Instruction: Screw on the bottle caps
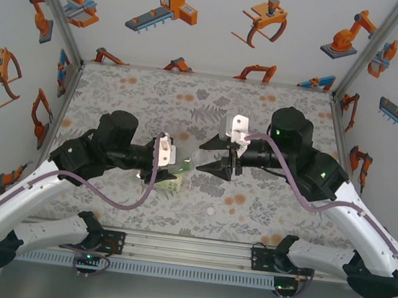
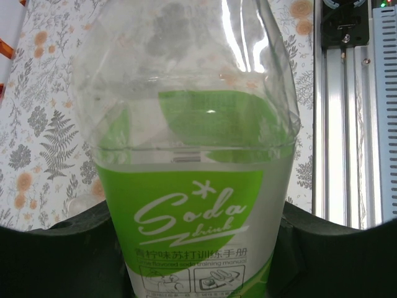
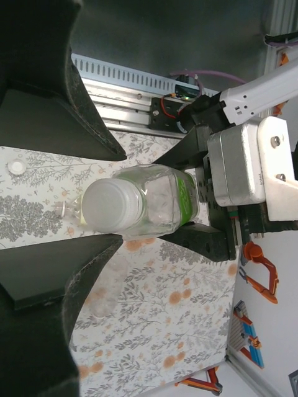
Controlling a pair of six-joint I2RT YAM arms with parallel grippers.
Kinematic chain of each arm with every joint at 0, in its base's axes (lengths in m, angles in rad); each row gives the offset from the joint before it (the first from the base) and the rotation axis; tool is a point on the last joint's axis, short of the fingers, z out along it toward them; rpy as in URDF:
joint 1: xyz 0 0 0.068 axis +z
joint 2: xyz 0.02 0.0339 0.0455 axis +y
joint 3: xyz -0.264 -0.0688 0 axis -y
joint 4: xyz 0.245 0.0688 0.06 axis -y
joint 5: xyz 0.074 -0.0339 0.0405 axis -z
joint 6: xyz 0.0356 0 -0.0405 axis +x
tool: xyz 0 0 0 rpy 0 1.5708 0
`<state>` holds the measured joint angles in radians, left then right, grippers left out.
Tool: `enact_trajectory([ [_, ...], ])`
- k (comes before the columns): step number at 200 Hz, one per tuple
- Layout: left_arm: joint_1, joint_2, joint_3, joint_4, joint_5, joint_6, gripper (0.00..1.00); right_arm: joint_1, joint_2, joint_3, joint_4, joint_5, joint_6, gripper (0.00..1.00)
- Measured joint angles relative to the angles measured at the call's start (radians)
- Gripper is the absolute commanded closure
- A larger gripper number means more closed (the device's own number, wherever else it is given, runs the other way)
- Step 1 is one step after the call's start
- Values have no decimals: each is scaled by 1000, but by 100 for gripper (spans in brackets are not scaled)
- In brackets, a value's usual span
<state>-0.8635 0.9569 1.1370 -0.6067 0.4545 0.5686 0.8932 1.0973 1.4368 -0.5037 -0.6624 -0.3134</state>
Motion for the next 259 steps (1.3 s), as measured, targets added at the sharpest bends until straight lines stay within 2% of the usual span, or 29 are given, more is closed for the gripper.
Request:
enact_trajectory([
  [43,0,0,0,-1,-6,0,100,2,0,0,3,28,-7,66],
  [86,0,0,0,-8,-14,0,100,6,0,-8,8,45,-6,86],
  [105,0,0,-2,-10,-23,-2,100,12,-3,-23,30,85,60,96],
  [132,0,5,-15,-6,-46,-11,100,16,-21,-73,83,188,283,100],
  [168,0,18,-61,47,-112,-16,100,21,-33,-141,106,410,782,100],
  [210,0,45,-78,82,-152,-18,100,21,-1,-113,-19,586,1325,100],
  [234,0,61,-81,83,-151,-18,100,21,3,-111,-84,629,1522,100],
  [244,0,64,-81,84,-150,-18,100,21,3,-111,-95,637,1571,95],
  [259,0,63,-81,85,-151,-18,100,21,2,-111,-102,642,1606,80],
])
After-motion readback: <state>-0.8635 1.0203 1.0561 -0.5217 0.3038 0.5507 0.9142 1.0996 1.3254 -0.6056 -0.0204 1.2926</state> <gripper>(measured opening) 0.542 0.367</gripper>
